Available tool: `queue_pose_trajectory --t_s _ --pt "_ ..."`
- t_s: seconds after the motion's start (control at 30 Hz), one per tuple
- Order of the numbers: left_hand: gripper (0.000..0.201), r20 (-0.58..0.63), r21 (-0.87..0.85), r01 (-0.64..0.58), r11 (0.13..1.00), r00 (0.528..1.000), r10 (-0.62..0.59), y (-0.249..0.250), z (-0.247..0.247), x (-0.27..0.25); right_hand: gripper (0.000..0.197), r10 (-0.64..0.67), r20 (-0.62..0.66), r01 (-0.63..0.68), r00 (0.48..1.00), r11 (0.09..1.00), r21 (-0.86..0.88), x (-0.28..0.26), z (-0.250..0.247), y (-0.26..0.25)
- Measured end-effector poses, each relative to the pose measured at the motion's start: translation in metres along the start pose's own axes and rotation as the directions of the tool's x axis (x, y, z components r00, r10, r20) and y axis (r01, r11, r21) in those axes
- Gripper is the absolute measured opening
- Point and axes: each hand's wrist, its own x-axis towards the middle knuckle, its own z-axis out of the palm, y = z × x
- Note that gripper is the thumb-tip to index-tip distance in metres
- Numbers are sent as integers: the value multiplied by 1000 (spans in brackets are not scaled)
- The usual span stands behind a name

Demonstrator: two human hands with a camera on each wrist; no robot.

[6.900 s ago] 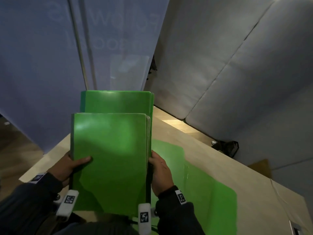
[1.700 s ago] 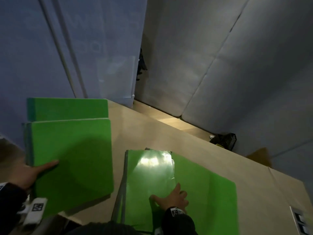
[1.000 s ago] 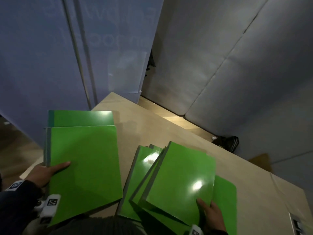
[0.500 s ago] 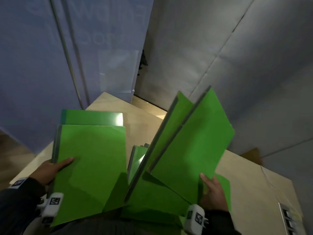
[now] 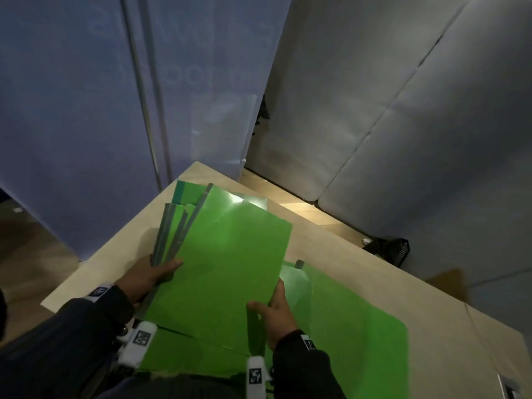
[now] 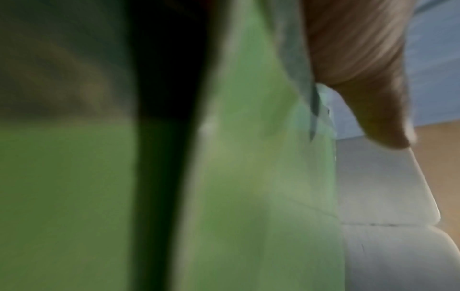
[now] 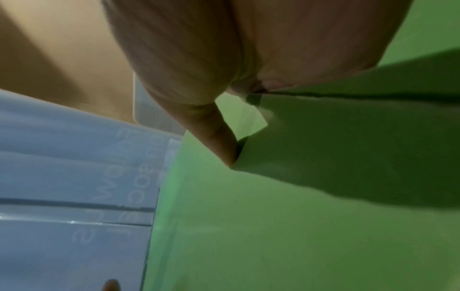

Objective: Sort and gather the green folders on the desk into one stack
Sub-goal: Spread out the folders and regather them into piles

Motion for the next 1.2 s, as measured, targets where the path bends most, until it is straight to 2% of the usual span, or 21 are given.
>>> queue_pose_trajectory --t_s 0.07,0.17,0.23,0.3,0.37,0.43,0.5,0.53,0.6,0.67,0.7,0.77,0.87,0.93,1.0,1.07,1.13,1.2 --pt "104 37 9 -2 1000 999 2 -6 -4 0 91 -75 26 76 997 996 -38 -2 0 -2" --pt "105 36 24 -37 999 999 36 -2 -5 1 98 -137 59 144 989 981 -128 3 -1 -1" --pt "97 2 26 -61 998 998 61 6 -5 1 95 -180 92 192 979 969 -155 6 1 -5" --pt "75 -25 23 -70 997 997 70 13 -7 2 89 -169 68 178 983 972 -154 8 -2 -11" --pt "56 -70 22 -51 998 996 52 14 -13 3 102 -128 -79 117 989 986 -122 13 -17 -9" --pt "53 -134 53 -40 998 990 46 8 -26 5 130 -57 -327 -16 943 976 -217 28 -44 10" --pt "59 -190 91 -20 996 981 37 -1 -42 6 155 59 -487 -276 871 880 -388 46 -75 43" --pt "64 -218 112 -10 994 975 34 -6 -49 6 158 134 -530 -402 837 809 -430 51 -85 57" --pt "68 -279 125 16 992 960 20 -14 -63 5 152 192 -579 -526 793 696 -489 46 -85 71" --pt "73 -335 96 46 994 942 -11 -22 -77 4 143 161 -582 -535 797 635 -557 40 -73 75" --pt "74 -356 59 64 996 934 -38 -24 -80 2 139 138 -579 -519 804 640 -567 40 -68 76" --pt "71 -368 -14 108 994 924 -106 -32 -90 1 125 112 -580 -469 807 718 -514 50 -66 84" --pt "62 -372 -67 167 984 910 -180 -35 -95 -3 89 134 -574 -369 808 874 -317 54 -79 86" --pt "58 -374 -53 150 987 914 -159 -35 -96 -8 61 134 -575 -272 807 948 -162 49 -99 79" --pt "48 -388 -3 141 990 912 -131 -33 -92 -11 41 113 -594 -181 797 982 -56 41 -128 71" --pt "35 -396 34 117 992 913 -94 -32 -90 -13 43 55 -614 -99 787 994 -38 31 -156 59" --pt "55 -380 68 143 987 919 -107 -34 -88 -9 42 47 -591 -36 805 999 30 21 -171 48" --pt "73 -348 61 134 989 932 -105 -44 -90 2 40 131 -559 -75 819 990 122 16 -166 43"
